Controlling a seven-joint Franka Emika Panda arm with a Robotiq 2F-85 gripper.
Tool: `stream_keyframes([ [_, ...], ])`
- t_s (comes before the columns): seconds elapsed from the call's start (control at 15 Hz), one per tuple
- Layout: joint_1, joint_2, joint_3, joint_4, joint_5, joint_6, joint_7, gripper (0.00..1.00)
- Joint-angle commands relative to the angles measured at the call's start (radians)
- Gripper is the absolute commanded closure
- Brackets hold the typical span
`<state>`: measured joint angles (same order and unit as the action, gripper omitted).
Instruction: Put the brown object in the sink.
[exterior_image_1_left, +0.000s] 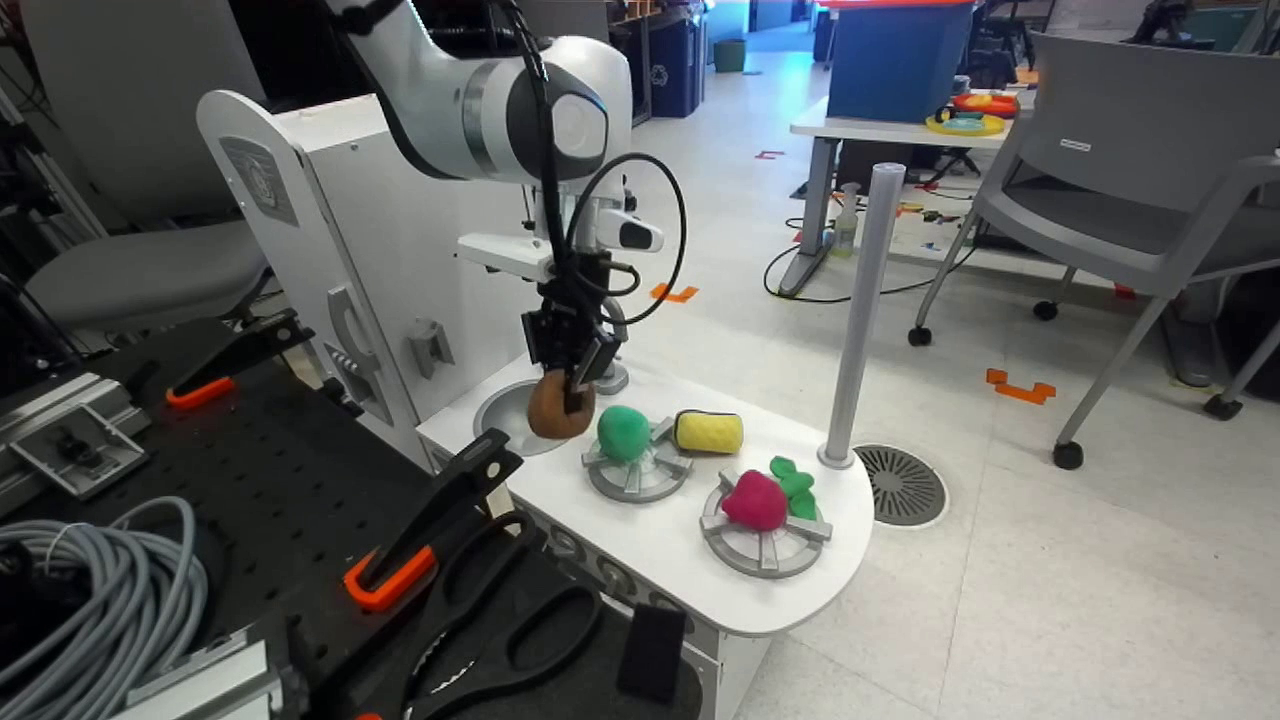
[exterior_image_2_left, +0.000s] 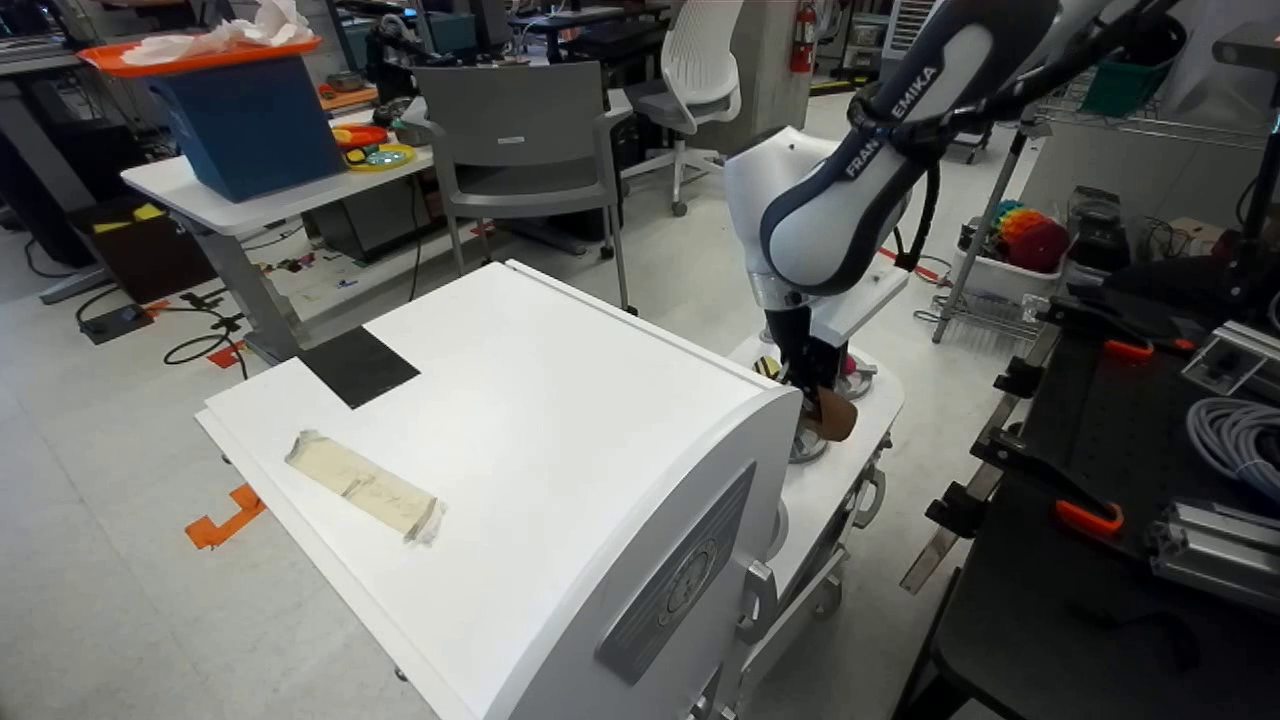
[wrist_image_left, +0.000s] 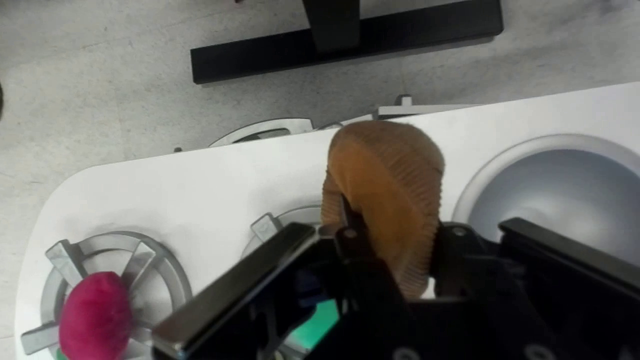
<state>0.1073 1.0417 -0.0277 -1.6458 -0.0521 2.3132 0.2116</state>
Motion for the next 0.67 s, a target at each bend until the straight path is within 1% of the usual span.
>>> stream_keyframes([
  [0.0, -0.026, -0.052, 0.049, -0.062, 0.035, 0.042, -0.069, 0.94],
  [0.13, -0.001, -0.01, 0.04, -0.029, 0.024, 0.098, -0.04, 0.94],
  [0.27, 0.027, 0.037, 0.029, 0.013, 0.015, 0.128, -0.016, 0.94],
  [0.6, 0.106, 0.202, 0.026, 0.154, 0.005, 0.238, 0.009, 0.94],
])
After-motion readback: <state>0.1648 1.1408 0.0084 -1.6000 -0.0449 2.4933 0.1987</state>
